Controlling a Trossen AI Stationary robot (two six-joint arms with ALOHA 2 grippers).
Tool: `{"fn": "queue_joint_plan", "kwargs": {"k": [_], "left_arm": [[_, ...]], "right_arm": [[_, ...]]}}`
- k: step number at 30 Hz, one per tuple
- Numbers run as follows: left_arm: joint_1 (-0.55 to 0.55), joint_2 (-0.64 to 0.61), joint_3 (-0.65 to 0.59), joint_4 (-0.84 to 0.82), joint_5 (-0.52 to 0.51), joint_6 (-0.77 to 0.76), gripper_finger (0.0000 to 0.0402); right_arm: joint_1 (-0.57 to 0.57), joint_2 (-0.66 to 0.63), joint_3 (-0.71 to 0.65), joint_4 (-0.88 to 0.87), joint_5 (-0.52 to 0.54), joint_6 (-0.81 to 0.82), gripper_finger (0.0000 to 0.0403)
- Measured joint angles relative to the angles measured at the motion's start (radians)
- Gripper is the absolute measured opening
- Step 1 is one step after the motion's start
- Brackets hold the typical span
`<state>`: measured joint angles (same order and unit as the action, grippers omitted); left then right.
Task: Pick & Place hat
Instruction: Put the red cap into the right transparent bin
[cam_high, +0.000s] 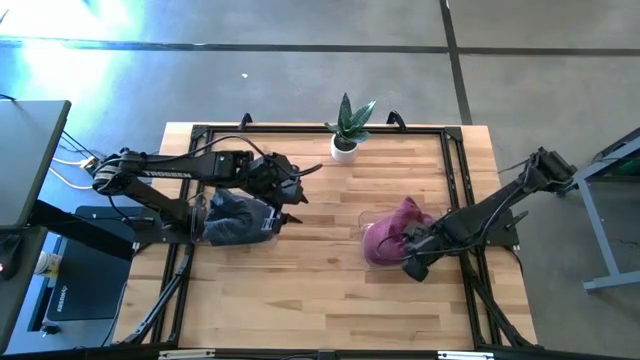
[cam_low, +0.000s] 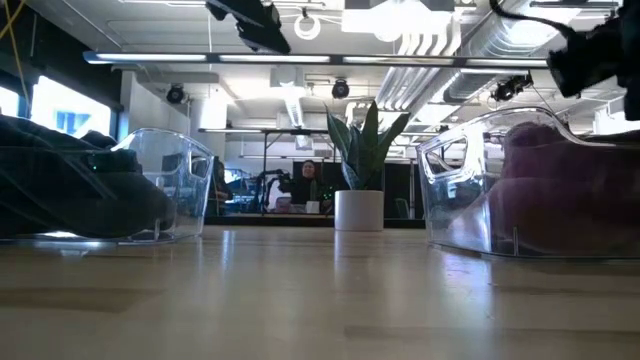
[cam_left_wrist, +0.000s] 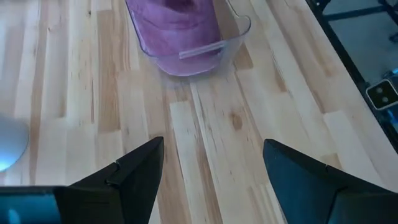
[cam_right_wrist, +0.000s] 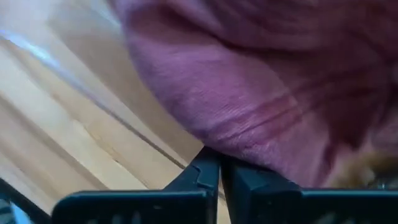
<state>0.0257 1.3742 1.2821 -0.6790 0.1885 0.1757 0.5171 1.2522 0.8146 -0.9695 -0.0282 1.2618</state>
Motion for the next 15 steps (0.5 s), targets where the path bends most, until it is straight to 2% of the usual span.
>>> {"fn": "queue_joint_plan", "kwargs": {"k": [4,10,13,15], "left_arm": [[0.0,0.009,-0.004,-0.019,0.003,-0.005,0.027],[0.0,0.007,0.0,-0.011,0.003,-0.006,0.027],[0.0,0.007,0.0,-0.008,0.002,-0.007,0.027],[0.0,0.007,0.0,0.001,0.002,-0.009,0.027]], "right_arm": [[0.0,-0.001,-0.001,-0.027,-0.078,0.04,0.0024],[-0.015,-0.002,0.133,-0.146,-0.168,0.036,0.0023],[-0.052,-0.002,0.217,-0.145,-0.162,-0.008,0.0019],[-0.1,-0.002,0.263,-0.124,-0.111,-0.045,0.0016]]}}
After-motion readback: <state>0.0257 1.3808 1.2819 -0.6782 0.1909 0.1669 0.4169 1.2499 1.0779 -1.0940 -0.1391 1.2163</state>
